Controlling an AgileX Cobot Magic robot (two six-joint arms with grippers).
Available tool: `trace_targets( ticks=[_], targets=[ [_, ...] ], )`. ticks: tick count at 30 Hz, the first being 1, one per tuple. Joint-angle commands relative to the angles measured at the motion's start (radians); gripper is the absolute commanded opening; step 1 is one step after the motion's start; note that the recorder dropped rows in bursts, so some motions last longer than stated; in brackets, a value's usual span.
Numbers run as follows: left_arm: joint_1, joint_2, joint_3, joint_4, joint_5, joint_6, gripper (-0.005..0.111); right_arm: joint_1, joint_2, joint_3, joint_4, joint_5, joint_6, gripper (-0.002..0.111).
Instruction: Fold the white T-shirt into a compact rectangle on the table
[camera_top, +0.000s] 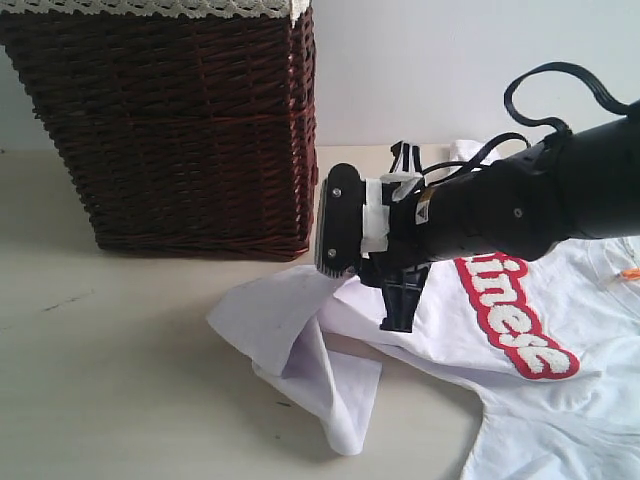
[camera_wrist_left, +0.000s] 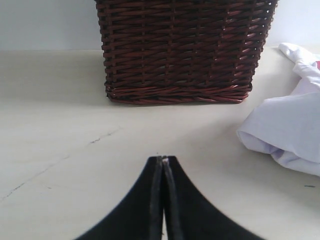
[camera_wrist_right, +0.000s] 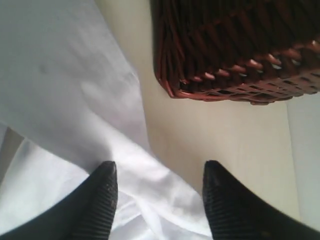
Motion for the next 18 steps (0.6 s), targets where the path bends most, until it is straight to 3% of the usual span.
trace_targets(
  ticks=[1,18],
  targets=[
    [0.004,-0.006,-0.001,-0.001,-0.003,-0.002,0.0,0.009,0.015,-0.007,-0.087,-0.001,-0.014,0.053],
    [0.004,-0.006,-0.001,-0.001,-0.003,-0.002,0.0,0.009,-0.034,-0.007,-0.104,0.144,-0.07,0.053]
  ],
)
